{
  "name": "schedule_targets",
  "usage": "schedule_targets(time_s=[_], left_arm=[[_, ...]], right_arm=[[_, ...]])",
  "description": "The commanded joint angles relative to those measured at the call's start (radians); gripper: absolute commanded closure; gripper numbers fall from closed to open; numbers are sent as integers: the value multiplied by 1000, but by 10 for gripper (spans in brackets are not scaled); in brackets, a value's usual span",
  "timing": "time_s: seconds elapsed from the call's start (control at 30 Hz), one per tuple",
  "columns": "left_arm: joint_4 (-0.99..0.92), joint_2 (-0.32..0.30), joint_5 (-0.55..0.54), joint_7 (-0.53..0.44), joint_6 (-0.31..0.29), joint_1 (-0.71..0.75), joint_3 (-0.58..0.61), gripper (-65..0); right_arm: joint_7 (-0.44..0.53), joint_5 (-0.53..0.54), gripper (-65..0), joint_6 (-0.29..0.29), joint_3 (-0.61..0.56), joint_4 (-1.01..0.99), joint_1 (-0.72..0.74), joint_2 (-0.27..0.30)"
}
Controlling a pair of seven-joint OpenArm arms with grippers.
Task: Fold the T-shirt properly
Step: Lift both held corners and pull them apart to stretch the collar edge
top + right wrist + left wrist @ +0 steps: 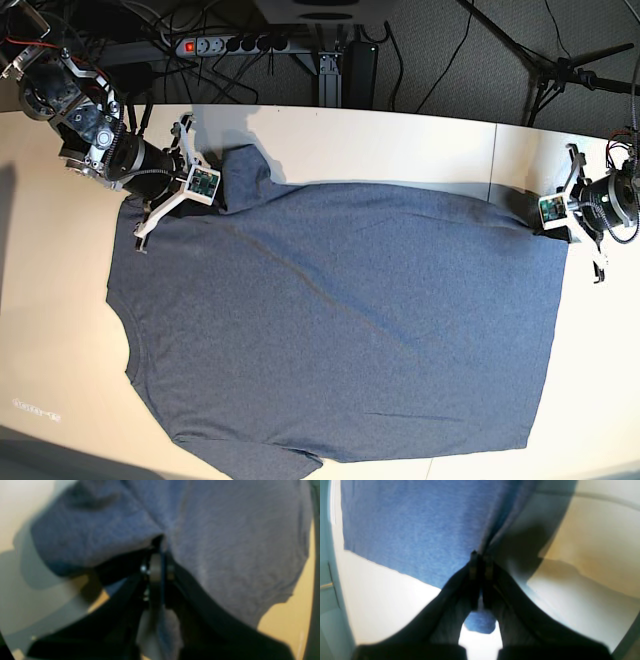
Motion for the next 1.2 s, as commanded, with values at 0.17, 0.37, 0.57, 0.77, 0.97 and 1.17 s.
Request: schedule_targets(time_s=[0.17, 0.37, 0.57, 0.77, 0.97, 1.17], left_arm=[[8, -28, 13, 9, -8, -42, -15, 0], [-13, -28, 12, 24, -8, -108, -15, 0], [-28, -27, 12, 18, -8, -150, -15, 0], [-41, -13, 20, -1, -8, -151, -15, 0], [-98, 39, 65, -21, -16, -180, -14, 0], [-208, 93, 65, -32, -49, -288, -13, 0]], right_arm=[[-18, 1, 0, 18, 11, 45, 19, 19], [-34, 1, 0, 18, 11, 56, 66, 18], [-31, 3, 0, 20, 11, 46, 145, 13], [-25, 65, 0, 71, 6, -1, 242, 10], [2, 64, 0, 89, -53, -70, 336, 2], [5, 64, 0, 97, -95, -169, 400, -66]])
